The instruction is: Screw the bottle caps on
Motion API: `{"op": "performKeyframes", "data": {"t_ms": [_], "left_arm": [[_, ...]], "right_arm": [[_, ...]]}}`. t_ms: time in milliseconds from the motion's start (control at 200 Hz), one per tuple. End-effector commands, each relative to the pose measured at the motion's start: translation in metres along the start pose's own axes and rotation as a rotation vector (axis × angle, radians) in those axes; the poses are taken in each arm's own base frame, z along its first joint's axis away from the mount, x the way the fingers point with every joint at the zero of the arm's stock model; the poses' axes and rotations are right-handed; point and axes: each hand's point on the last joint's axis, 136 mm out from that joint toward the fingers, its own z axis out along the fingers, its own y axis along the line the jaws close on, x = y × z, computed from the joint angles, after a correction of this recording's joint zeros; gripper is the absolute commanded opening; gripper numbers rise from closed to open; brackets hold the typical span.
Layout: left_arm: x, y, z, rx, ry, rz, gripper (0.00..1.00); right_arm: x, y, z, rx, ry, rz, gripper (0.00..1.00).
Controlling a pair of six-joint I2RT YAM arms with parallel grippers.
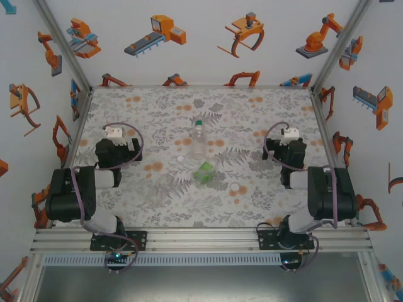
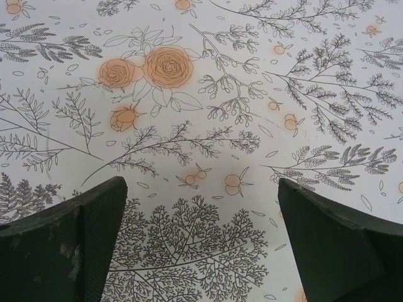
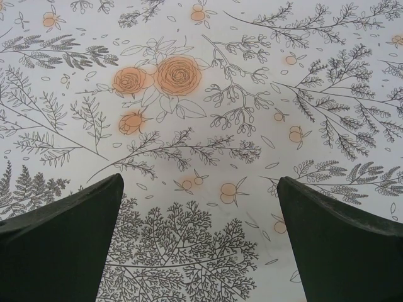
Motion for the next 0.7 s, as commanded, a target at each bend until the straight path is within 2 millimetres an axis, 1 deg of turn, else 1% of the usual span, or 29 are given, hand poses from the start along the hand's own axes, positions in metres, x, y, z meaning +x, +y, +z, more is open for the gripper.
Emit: {"op": "performKeyframes", "data": {"t_ms": [0,591,636,696], "left_arm": [[-0.006,-0.002,-0.002,0.016,-0.03,0.021,0.97],[-0.006,-0.002,-0.002,0.015,-0.031,0.02,0.97],[-0.006,-0.002,-0.002,0.015,-0.031,0.021,0.97],[-0.007,-0.002,-0.002,0.015,-0.031,0.018,0.97]], "right_arm": [[-0.004,0.0,-0.001,-0.008,-0.027,-0.015,0.99],[-0.004,0.0,-0.001,-0.005,-0.026,-0.014,0.99],[-0.004,-0.003,-0.001,0.012,-0.025,-0.004,0.99],[-0.004,-0.013,0.0,0.069,-0.024,0.02,0.99]]}}
